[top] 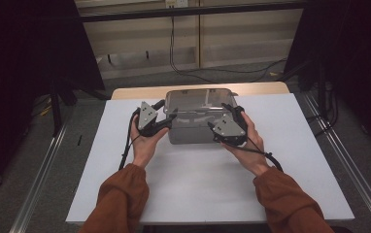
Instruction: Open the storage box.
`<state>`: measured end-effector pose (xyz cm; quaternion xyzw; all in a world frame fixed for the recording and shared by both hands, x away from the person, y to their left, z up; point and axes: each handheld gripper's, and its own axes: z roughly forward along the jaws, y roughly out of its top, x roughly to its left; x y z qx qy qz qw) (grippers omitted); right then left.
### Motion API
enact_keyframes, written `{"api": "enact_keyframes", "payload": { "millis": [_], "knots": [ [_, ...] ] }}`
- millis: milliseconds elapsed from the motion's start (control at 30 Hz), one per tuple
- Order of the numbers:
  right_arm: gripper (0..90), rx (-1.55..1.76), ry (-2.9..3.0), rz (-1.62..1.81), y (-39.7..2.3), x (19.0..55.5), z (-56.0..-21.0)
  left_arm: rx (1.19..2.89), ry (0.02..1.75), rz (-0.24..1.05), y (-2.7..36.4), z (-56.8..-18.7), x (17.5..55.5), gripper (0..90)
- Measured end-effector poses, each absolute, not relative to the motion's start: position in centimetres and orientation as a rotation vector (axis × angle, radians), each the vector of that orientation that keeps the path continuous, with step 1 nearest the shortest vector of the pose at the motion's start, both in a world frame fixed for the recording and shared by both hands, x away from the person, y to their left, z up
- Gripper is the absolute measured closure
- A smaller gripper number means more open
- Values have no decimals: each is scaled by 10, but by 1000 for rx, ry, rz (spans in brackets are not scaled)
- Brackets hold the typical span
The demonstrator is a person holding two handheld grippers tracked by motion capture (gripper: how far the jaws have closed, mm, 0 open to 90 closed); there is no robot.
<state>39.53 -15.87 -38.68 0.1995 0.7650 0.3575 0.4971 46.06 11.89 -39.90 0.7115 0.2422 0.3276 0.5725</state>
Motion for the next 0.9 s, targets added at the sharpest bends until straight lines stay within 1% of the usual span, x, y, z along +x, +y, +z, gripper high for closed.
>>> {"api": "enact_keyframes", "payload": {
  "millis": [33, 133, 167, 200, 367, 433, 467, 533, 567, 700, 800, 900],
  "knots": [
    [218, 483, 1852, 866, -159, 395, -387, 1669, 568, 768, 119, -399, 461, 407],
    [158, 568, 1855, 948, -166, 400, -386, 1659, 579, 758, 119, -399, 461, 396],
    [158, 568, 1855, 948, -166, 400, -386, 1659, 582, 755, 119, -399, 461, 396],
    [135, 618, 1845, 978, -171, 403, -384, 1658, 580, 758, 119, -399, 461, 398],
    [132, 748, 1859, 1112, -186, 407, -382, 1658, 580, 767, 119, -399, 461, 399],
    [97, 756, 1849, 1112, -195, 408, -385, 1658, 580, 766, 118, -399, 461, 398],
    [97, 756, 1849, 1112, -195, 408, -385, 1658, 580, 766, 118, -399, 461, 399],
    [38, 782, 1868, 1149, -200, 410, -387, 1657, 580, 764, 118, -399, 461, 399],
    [23, 795, 1879, 1160, -202, 412, -388, 1656, 582, 762, 118, -399, 461, 399],
    [36, 821, 1873, 1204, -206, 417, -390, 1654, 584, 761, 119, -399, 462, 401],
    [103, 836, 1882, 1218, -211, 424, -393, 1652, 591, 760, 117, -399, 463, 402],
    [113, 852, 1866, 1216, -215, 428, -394, 1653, 590, 761, 117, -398, 463, 403]
  ]
}}
